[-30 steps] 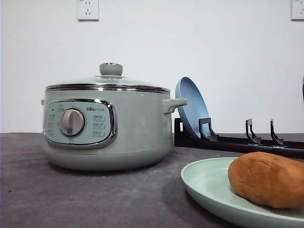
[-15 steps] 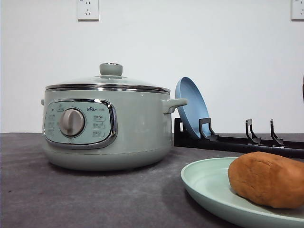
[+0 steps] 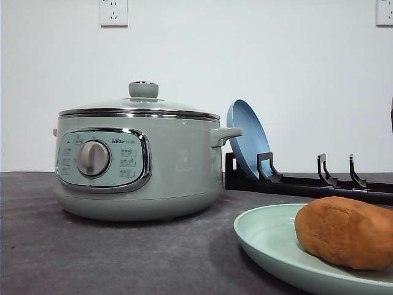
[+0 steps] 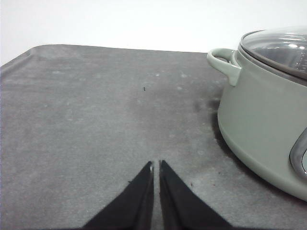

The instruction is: Transfer potato from steamer to green plate

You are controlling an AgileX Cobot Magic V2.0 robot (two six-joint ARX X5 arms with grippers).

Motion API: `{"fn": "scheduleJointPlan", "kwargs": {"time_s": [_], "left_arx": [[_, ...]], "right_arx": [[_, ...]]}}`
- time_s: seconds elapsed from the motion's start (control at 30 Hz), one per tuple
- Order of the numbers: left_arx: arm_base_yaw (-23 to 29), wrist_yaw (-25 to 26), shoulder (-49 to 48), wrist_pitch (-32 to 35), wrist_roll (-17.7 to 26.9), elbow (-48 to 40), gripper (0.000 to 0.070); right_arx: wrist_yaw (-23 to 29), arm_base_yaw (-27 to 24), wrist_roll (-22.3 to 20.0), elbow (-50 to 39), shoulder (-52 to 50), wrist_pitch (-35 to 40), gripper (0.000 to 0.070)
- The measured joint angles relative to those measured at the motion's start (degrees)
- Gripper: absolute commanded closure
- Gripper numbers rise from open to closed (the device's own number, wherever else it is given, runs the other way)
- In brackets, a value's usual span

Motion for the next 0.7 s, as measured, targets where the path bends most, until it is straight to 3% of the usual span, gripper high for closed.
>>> {"fn": "scheduleJointPlan", "kwargs": {"time_s": [0.7], "left_arx": [[0.0,0.0,0.0,0.0,0.0,0.0,0.0684]], "right_arx": [[0.0,0.0,0.0,0.0,0.0,0.0,0.069]]}}
